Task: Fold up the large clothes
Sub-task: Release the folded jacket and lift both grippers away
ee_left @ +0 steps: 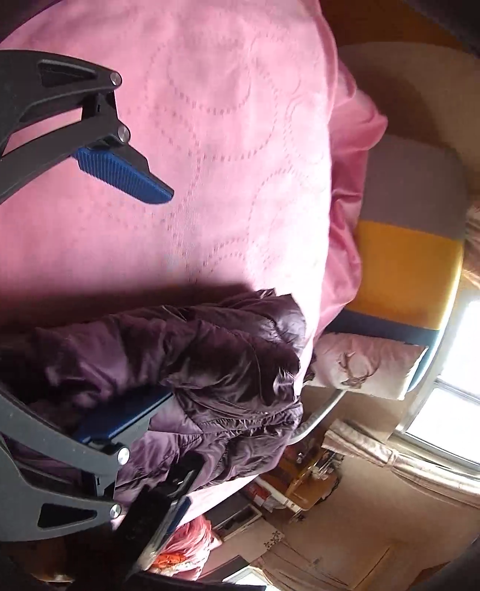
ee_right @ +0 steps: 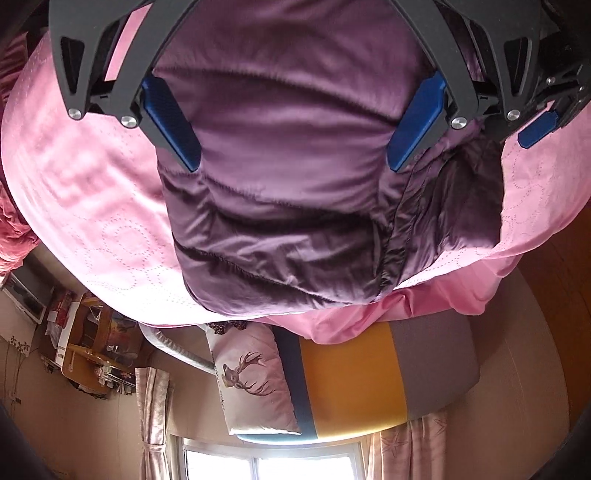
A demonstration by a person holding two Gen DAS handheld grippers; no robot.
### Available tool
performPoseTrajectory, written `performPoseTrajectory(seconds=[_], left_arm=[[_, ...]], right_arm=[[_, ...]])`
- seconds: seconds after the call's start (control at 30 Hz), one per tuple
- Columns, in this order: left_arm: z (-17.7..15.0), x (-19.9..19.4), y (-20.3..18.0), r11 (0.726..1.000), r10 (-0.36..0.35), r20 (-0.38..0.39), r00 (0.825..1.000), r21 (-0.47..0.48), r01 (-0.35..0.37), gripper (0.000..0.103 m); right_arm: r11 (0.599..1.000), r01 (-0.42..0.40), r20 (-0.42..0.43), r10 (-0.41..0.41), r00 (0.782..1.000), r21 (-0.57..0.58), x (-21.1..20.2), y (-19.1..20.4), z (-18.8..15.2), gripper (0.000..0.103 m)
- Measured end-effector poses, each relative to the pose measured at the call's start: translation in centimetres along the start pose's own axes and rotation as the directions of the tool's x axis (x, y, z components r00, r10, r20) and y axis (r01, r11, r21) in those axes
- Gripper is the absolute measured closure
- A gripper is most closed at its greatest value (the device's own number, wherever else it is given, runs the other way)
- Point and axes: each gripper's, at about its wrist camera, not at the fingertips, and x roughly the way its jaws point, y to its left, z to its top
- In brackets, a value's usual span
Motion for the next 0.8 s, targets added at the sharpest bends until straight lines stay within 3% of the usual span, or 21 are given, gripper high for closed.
performPoseTrajectory(seconds=[0.23,0.5,0.8], left_arm=[[-1.8,-5.7,-1.1,0.993,0.084,0.130,0.988,0.066,-0.093,0.004],[-4.6,-9.3,-2.3,0.980,0.150,0.195,0.969,0.102,-0.172,0.004],[-6.7,-10.9,-3.6,0.983,0.121,0.208,0.971,0.112,-0.146,0.004]], right_arm=[[1.000,0.007,0.054,-0.008,0.999,0.029,-6.0,-0.1,-4.8,0.002],[0.991,0.134,0.117,-0.136,0.984,0.022,-11.2,0.1,-8.1,0.002],[0.976,0.198,0.161,-0.211,0.964,0.091,-14.6,0.0,-10.0,0.002]])
